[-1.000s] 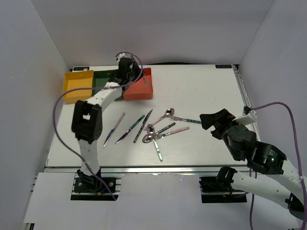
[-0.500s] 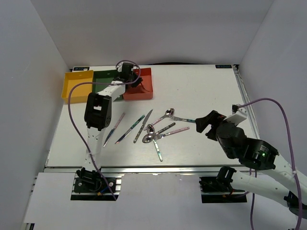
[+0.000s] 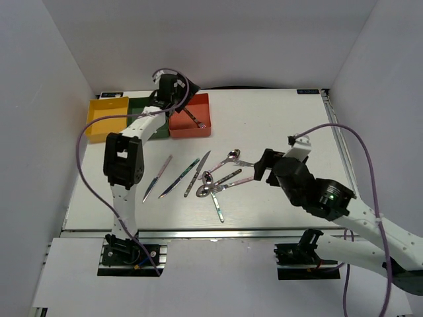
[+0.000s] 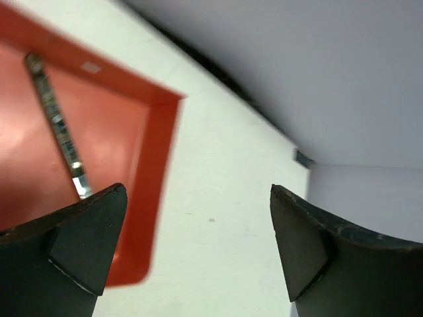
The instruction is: Sort the eating utensils into containers
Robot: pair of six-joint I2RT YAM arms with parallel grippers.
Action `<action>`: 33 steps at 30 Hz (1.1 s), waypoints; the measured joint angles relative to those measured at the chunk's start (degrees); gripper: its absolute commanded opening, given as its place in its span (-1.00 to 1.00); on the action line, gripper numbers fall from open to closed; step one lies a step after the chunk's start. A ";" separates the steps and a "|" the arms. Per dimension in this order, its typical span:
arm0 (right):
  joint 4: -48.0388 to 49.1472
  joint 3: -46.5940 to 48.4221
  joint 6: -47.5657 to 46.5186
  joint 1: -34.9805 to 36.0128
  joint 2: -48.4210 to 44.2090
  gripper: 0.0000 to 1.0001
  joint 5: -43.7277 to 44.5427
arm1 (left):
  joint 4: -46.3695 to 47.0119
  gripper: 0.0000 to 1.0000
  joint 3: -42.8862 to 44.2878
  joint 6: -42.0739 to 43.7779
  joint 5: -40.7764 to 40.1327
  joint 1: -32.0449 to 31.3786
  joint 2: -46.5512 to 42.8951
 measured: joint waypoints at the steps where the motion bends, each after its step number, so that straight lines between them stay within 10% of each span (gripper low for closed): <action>1: 1.46 0.00 -1.68 -1.44 1.31 0.79 -1.57 | -0.04 0.96 -0.07 0.46 0.09 -0.02 -1.73; 8: 8.83 -0.17 -6.51 -19.23 21.27 0.63 -12.50 | -5.92 0.96 -6.56 11.37 -2.64 -1.55 -24.87; 19: 1.18 11.02 17.22 -17.73 50.97 0.25 -10.25 | -20.70 0.96 -47.17 24.94 -13.64 -4.31 -73.94; 33: -5.35 13.75 38.21 -14.21 60.00 0.01 -11.19 | -30.82 0.96 -55.23 29.46 -17.88 -4.70 -78.79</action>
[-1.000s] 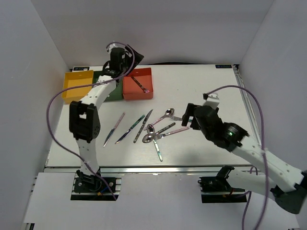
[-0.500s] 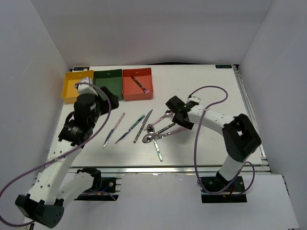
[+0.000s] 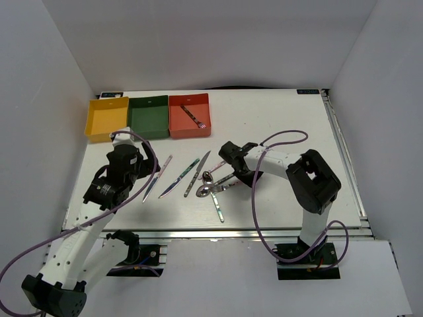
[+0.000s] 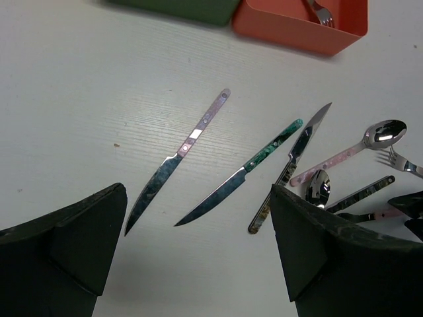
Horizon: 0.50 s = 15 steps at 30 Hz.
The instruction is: Sort the eating utensils into containers
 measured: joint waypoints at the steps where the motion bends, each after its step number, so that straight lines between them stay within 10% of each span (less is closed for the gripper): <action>1: 0.02 0.24 0.46 0.00 0.24 -0.04 0.02 | -0.02 0.96 0.00 0.02 -0.04 0.00 -0.22; 9: 0.04 -1.95 7.76 0.48 -1.22 -0.40 -0.35 | 0.11 0.96 -0.02 0.02 -0.02 0.00 -1.51; 12: -0.57 -4.04 10.82 0.63 -2.91 -1.00 -1.03 | 0.15 0.96 -0.02 0.04 0.22 0.00 -1.53; 15: -1.27 -4.48 13.51 0.63 -3.43 -1.00 -1.64 | 0.46 0.96 -0.02 0.17 0.90 0.00 -1.53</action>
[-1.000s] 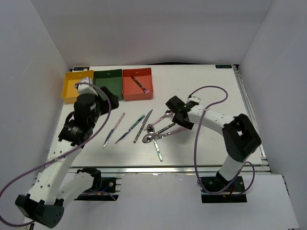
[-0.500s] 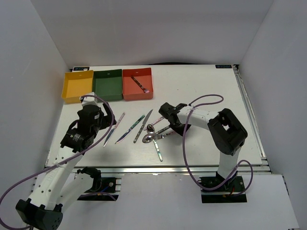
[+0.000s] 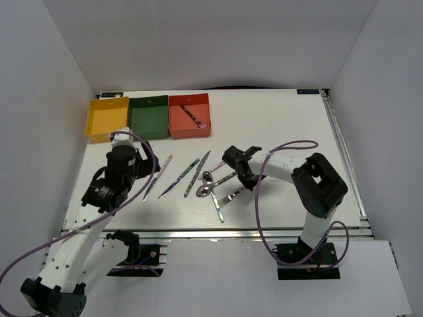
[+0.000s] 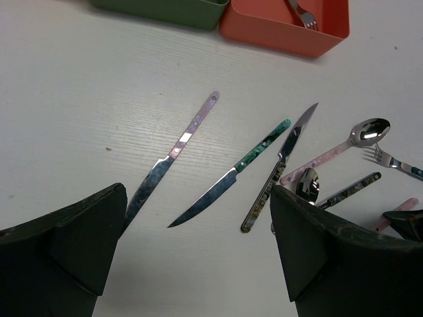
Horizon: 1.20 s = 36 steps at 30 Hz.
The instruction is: Sort the eating utensils into containers
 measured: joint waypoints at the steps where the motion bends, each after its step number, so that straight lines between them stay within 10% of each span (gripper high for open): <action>1: -0.07 0.00 0.44 0.00 -0.07 -1.00 -0.17 | 0.11 0.96 -0.02 0.13 0.48 0.00 -0.02; 10: 1.51 -0.37 -7.54 4.66 -6.19 -1.00 0.37 | 10.01 0.96 -1.53 -1.51 23.08 -1.57 2.86; 23: 22.84 -3.80 -36.17 11.23 -30.84 -1.00 -3.32 | 35.08 0.83 -8.17 -9.79 32.46 -25.70 19.65; 36: 23.52 -3.82 -41.57 15.08 -31.01 -1.00 -4.13 | 39.39 -1.00 -6.12 -10.73 29.68 -27.34 26.36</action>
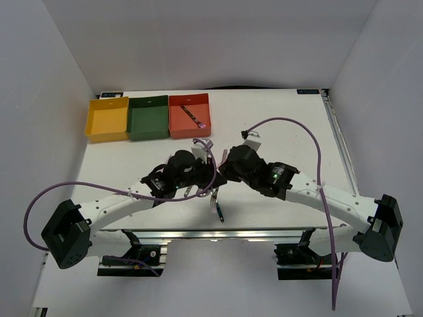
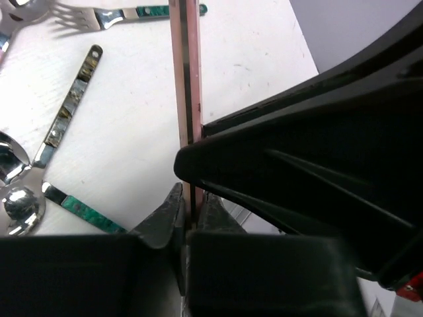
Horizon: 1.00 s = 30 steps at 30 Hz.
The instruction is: Sort the eating utensils into containers
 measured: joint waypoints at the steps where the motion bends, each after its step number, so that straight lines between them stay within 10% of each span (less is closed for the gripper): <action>1: 0.17 0.00 0.02 -0.07 -0.09 -0.99 0.13 | 0.24 -1.00 0.17 0.17 -0.07 0.04 0.15; 4: 0.63 -0.22 -0.15 -0.20 -0.76 0.78 0.28 | 0.50 -1.00 0.37 0.26 -1.53 -0.09 0.15; 16: -13.66 -1.40 2.91 -10.93 -24.04 0.79 10.82 | -0.81 -1.00 10.03 -11.47 -18.25 15.34 11.67; 25: -18.40 -4.39 0.85 -11.04 -27.08 0.79 10.45 | -5.07 -0.92 50.40 -18.25 -20.72 28.87 47.52; 30: -20.57 -5.07 -1.36 -11.06 -26.80 0.79 10.29 | -9.11 -0.22 64.32 -20.92 -18.60 31.47 60.72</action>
